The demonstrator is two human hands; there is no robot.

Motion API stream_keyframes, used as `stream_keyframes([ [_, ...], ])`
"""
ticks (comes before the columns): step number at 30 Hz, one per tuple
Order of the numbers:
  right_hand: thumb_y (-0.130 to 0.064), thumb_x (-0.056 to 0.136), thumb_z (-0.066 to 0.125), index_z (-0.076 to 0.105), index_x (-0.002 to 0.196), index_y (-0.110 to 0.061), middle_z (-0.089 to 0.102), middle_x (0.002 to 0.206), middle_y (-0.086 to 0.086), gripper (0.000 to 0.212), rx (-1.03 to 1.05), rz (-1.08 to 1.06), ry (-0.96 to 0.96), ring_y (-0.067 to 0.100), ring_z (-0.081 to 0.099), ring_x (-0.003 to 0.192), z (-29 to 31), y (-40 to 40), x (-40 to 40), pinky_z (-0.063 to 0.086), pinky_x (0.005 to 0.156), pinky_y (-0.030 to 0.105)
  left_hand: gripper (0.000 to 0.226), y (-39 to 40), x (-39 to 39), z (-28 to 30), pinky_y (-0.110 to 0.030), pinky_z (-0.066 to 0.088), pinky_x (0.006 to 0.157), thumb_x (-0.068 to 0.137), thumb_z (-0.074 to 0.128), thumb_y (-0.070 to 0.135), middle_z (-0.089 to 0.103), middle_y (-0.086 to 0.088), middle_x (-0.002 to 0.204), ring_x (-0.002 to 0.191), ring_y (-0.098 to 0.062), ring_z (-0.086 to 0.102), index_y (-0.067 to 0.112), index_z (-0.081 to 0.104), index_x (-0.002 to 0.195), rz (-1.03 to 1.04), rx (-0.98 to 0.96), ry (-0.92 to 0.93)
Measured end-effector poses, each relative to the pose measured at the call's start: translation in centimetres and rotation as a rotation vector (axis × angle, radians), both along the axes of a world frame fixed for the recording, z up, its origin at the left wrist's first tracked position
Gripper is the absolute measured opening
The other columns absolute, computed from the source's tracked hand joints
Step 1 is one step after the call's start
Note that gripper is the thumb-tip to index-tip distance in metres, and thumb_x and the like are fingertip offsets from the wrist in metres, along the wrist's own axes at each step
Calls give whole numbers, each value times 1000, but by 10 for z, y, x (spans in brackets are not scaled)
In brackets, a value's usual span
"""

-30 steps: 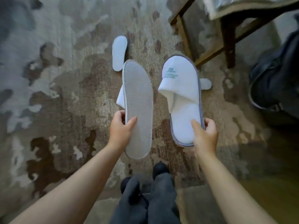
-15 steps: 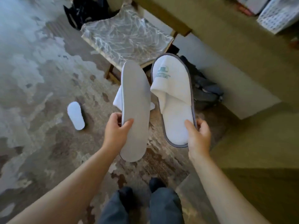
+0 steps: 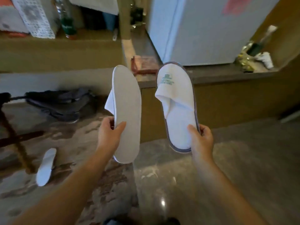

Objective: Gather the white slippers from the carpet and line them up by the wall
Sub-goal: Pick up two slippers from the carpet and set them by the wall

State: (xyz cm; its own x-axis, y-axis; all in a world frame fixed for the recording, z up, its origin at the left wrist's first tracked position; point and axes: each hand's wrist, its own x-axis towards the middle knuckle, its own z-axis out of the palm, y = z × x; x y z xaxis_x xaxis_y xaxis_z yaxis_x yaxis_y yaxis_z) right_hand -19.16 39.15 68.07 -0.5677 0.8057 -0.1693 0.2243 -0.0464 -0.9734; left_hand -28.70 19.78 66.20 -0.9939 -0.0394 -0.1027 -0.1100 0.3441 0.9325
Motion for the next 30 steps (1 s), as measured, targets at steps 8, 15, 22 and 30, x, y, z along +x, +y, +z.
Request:
stream_keyframes([
  [8, -21, 82, 57, 45, 97, -16, 53, 84, -3, 20, -55, -394, 20, 12, 53, 75, 6, 169, 165, 41, 53, 23, 20, 218, 83, 20, -24, 38, 60, 80, 59, 22, 52, -3, 91, 81, -18, 50, 15, 44, 90, -469, -21, 97],
  [15, -18, 83, 56, 45, 88, -18, 49, 80, -8, 12, -64, -591, 6, 10, 49, 74, 2, 293, 275, 43, 67, 34, 18, 383, 168, 14, -26, 39, 63, 82, 57, 20, 51, -5, 94, 84, -19, 50, 13, 44, 91, -728, -18, 48],
  [22, -18, 84, 56, 43, 94, -15, 50, 81, -8, 16, -118, -714, 20, 9, 50, 75, -18, 416, 305, 45, 69, 35, 15, 535, 188, -5, -28, 36, 64, 83, 54, 15, 51, -6, 97, 86, -19, 49, 12, 45, 95, -869, -45, -15],
  [30, -14, 84, 56, 44, 92, -14, 50, 79, -7, 14, -162, -689, -32, 9, 50, 72, -34, 615, 255, 46, 62, 30, 16, 734, 146, -32, -33, 36, 70, 81, 53, 11, 52, -8, 97, 87, -21, 49, 10, 47, 96, -849, -72, -106],
])
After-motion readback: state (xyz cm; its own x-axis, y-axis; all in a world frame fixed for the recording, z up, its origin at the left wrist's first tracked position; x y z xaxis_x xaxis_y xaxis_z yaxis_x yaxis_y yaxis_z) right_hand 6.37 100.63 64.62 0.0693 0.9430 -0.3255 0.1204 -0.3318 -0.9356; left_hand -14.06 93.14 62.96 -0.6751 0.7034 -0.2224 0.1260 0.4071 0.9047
